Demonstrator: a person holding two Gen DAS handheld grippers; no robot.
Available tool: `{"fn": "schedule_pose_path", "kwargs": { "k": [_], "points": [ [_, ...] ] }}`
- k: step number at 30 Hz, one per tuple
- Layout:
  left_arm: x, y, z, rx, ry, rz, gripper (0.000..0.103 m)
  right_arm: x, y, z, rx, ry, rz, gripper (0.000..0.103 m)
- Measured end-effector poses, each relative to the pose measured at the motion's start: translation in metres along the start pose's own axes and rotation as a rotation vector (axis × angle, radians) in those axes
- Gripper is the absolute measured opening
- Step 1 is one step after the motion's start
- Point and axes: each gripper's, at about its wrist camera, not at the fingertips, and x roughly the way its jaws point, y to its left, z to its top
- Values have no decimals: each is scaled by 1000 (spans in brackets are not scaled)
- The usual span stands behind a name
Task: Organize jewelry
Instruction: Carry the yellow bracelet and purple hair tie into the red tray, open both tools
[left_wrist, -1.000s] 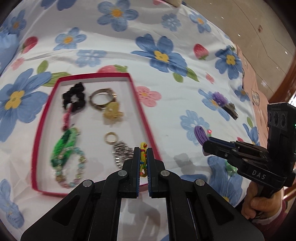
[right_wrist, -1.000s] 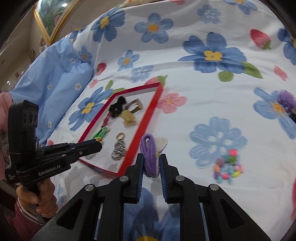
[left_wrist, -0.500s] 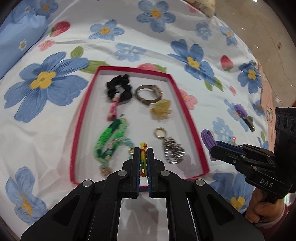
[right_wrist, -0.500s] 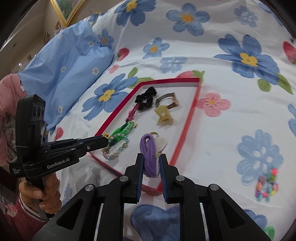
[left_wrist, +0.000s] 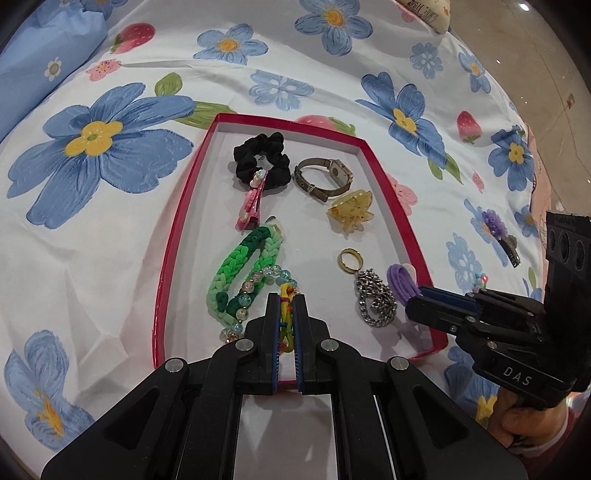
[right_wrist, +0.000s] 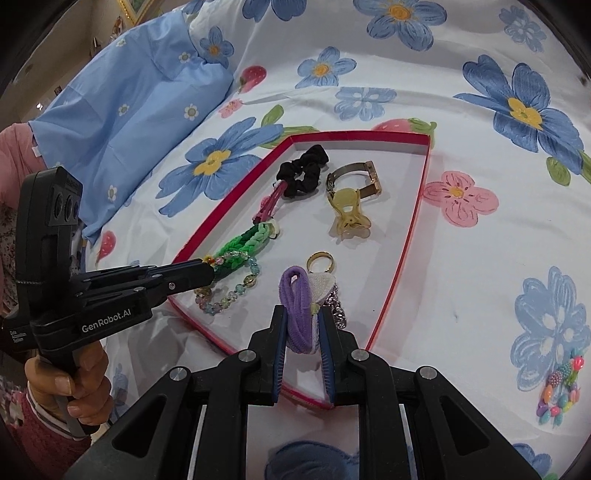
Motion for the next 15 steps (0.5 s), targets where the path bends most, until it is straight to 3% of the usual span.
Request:
{"fn": "schedule_pose_path", "kwargs": {
  "k": [15],
  "points": [
    [15, 4, -1, -5, 38, 22, 6, 22, -1, 0, -20, 49, -13, 21]
  ]
}}
